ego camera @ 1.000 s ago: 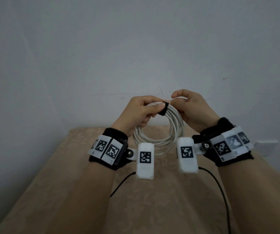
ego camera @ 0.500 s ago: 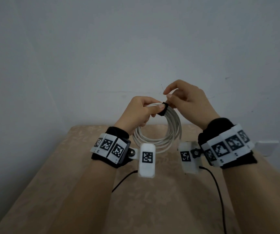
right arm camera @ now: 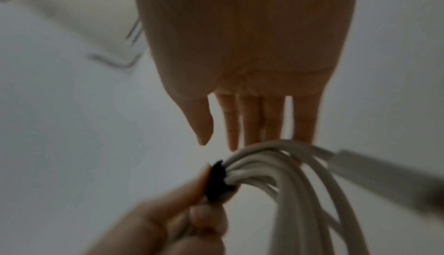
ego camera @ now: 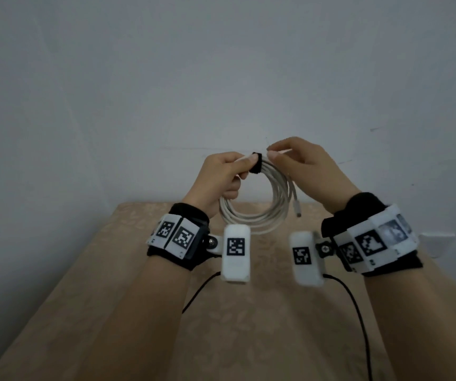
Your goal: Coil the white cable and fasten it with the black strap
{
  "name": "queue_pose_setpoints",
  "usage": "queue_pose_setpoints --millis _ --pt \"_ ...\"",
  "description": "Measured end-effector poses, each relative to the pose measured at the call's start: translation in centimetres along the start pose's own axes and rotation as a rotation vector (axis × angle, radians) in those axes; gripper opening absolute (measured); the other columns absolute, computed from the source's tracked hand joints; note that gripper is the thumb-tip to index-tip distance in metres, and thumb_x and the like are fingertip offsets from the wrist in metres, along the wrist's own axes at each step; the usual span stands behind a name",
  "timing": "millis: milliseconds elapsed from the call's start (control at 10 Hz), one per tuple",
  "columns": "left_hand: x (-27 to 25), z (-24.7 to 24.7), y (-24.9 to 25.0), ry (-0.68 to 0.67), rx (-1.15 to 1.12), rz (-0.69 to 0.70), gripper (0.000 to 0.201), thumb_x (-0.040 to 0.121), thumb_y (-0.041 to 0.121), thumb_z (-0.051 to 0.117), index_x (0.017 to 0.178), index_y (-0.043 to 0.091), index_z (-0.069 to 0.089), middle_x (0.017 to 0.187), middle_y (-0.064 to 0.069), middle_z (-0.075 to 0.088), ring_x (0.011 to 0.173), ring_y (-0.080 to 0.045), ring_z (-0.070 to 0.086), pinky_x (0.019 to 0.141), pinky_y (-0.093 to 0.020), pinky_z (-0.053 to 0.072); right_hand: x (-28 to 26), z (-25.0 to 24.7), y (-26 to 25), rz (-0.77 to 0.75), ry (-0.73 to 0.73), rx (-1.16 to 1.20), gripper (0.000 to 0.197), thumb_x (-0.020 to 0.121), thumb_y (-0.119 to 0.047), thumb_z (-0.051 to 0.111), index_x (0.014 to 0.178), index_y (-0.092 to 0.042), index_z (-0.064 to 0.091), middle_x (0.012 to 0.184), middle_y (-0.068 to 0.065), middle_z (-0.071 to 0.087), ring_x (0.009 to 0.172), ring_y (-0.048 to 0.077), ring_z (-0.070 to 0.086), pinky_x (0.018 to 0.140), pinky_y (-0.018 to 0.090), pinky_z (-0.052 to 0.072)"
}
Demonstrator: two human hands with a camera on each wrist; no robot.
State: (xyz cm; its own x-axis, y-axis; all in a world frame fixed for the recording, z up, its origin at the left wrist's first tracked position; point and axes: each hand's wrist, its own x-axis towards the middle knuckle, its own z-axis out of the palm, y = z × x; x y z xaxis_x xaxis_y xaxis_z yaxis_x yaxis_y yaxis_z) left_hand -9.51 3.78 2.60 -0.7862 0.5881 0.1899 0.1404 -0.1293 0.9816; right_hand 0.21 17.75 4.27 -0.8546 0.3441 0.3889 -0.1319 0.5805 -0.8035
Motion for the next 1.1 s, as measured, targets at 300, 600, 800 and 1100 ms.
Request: queue_pose_setpoints --millis 300,600,800,1100 --pt "0.6 -0.3 -1.3 0.014 -0.203 -0.298 0.005 0.087 -0.004 0.061 0.089 -0.008 0.063 0.064 -0.012 0.059 0.04 -0.007 0.046 0.04 -0.015 0.043 0.0 1.4 2.8 0.349 -0.228 0.041 0.01 0.089 -0.013 0.064 0.091 -0.003 0.066 0.069 0.009 0.065 0.055 0.016 0.06 0.055 0.027 0.052" --pt "0.5 -1.8 -4.8 0.094 0.33 -0.402 0.037 0.078 -0.019 0.061 0.11 -0.001 0.057 0.088 -0.026 0.061 0.066 -0.03 0.064 0.064 -0.036 0.059 0.0 3.9 6.3 0.543 -0.349 -0.106 0.015 0.086 -0.013 0.067 0.092 0.0 0.07 0.085 0.018 0.068 0.074 0.028 0.062 0.076 0.039 0.054" --pt "0.9 -2.6 -5.0 0.07 0.498 -0.371 0.021 0.079 -0.006 0.068 0.098 0.004 0.066 0.078 -0.01 0.061 0.066 -0.016 0.057 0.052 -0.017 0.048 0.2 3.6 6.2 0.532 -0.318 -0.087 0.008 0.088 -0.012 0.064 0.094 -0.007 0.069 0.077 0.009 0.063 0.076 0.025 0.058 0.074 0.037 0.051" --pt "1.7 -3.2 -4.2 0.231 0.495 -0.211 0.006 0.087 0.012 0.065 0.091 0.015 0.063 0.099 -0.005 0.062 0.1 -0.022 0.06 0.085 -0.035 0.05 0.3 3.5 6.6 0.514 -0.221 -0.019 0.007 0.091 -0.013 0.06 0.096 -0.011 0.065 0.078 0.008 0.056 0.072 0.02 0.051 0.06 0.03 0.041"
